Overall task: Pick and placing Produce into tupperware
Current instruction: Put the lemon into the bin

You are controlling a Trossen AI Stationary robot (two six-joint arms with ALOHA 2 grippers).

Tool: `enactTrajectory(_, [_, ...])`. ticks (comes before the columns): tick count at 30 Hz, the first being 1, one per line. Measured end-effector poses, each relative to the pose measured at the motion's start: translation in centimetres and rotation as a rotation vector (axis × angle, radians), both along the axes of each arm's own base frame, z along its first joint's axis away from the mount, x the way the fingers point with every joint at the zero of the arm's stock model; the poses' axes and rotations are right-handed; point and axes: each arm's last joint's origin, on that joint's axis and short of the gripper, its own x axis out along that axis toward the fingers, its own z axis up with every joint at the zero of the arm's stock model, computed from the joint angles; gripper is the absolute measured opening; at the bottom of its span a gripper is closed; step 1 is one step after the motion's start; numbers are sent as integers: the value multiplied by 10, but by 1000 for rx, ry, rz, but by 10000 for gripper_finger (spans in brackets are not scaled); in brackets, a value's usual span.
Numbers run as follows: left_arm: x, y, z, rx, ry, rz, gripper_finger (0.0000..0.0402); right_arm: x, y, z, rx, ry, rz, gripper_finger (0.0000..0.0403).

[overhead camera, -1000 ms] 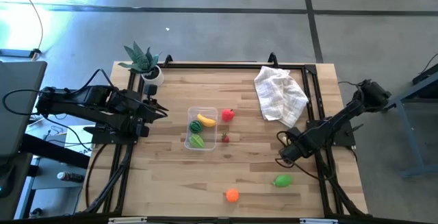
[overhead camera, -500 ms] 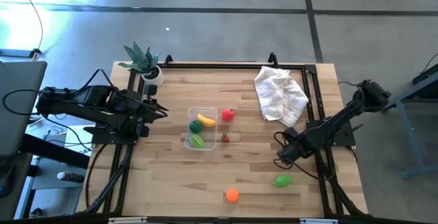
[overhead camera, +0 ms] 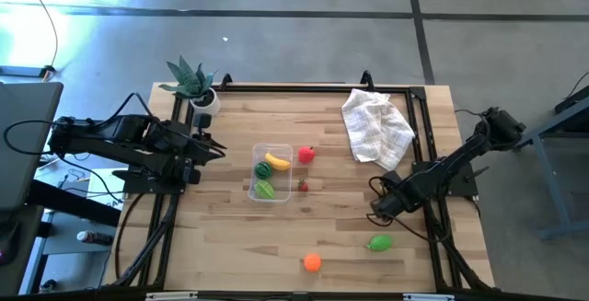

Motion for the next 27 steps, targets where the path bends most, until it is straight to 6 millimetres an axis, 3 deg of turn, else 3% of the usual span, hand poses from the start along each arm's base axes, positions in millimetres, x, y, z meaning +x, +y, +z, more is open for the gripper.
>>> enactTrajectory(9, [0, 0, 0, 0, 0, -1, 85, -3, -4, 0, -62, 9, -83, 240])
enactTrajectory(17, [0, 0, 0, 0, 0, 0, 85, 1, -17, 1, -98, 13, -178, 244])
enactTrajectory(27, [0, 0, 0, 0, 0, 0, 85, 12, -38, 1, -102, 27, -172, 244])
